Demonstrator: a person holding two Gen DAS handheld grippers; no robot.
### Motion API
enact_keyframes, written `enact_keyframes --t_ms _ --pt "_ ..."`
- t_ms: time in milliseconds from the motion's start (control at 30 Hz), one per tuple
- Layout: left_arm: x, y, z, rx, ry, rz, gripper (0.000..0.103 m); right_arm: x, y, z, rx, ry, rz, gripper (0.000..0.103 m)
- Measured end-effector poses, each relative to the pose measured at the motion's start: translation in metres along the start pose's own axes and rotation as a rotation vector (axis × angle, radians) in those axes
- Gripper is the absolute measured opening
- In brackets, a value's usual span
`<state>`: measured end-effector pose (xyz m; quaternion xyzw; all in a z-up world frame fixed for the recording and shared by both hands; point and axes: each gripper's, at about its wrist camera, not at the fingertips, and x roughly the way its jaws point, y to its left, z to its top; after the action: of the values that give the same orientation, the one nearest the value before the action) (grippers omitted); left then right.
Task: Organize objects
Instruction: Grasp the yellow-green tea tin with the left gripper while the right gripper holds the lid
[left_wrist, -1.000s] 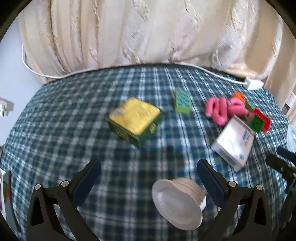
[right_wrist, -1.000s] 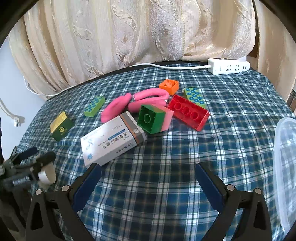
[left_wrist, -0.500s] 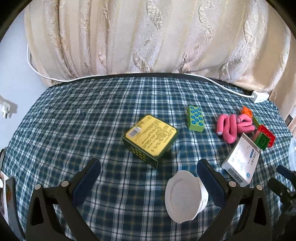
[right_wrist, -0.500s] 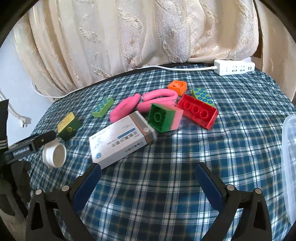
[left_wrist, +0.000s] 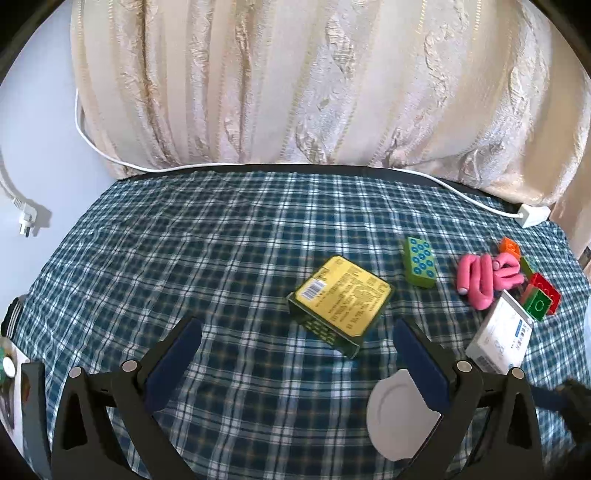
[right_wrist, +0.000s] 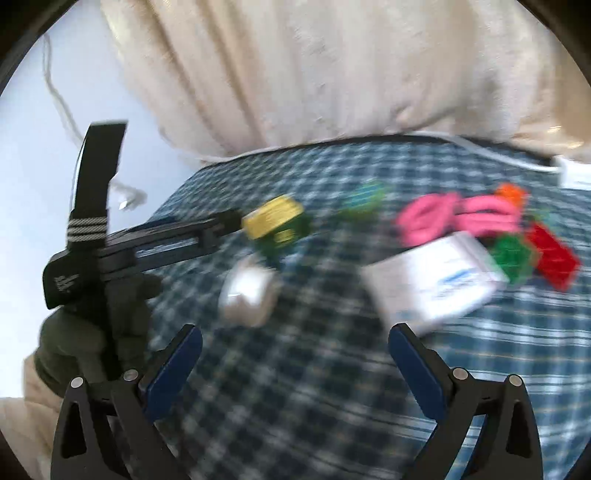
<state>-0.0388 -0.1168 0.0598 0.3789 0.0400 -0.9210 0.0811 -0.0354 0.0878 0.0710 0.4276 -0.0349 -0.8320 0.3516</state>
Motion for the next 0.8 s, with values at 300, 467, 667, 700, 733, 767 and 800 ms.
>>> enact_keyframes --t_ms 300,467,667,700,733,767,800 --pt "0.004 0.019 -0.001 -0.056 0.003 -0.012 0.103 0.046 0.012 0.019 0.011 0.063 0.024 0.071" --pt "0.007 0.018 -0.002 -0.052 0.011 -0.018 0.103 0.067 0.012 0.023 0.023 0.097 0.024 0.048" --pt "0.013 0.017 -0.003 -0.054 0.027 -0.025 0.103 0.064 0.006 0.021 0.037 0.096 0.019 0.023" --pt "0.014 0.016 -0.003 -0.052 0.028 -0.025 0.103 0.06 0.004 0.021 0.04 0.087 0.021 0.022" --pt "0.015 0.014 -0.003 -0.047 0.028 -0.026 0.103 0.056 0.003 0.021 0.04 0.077 0.02 0.022" --pt "0.015 0.013 -0.003 -0.042 0.027 -0.026 0.103 0.051 0.002 0.02 0.038 0.066 0.014 0.022" --pt "0.015 0.011 -0.003 -0.036 0.026 -0.027 0.103 0.047 0.0 0.02 0.037 0.056 0.008 0.022"
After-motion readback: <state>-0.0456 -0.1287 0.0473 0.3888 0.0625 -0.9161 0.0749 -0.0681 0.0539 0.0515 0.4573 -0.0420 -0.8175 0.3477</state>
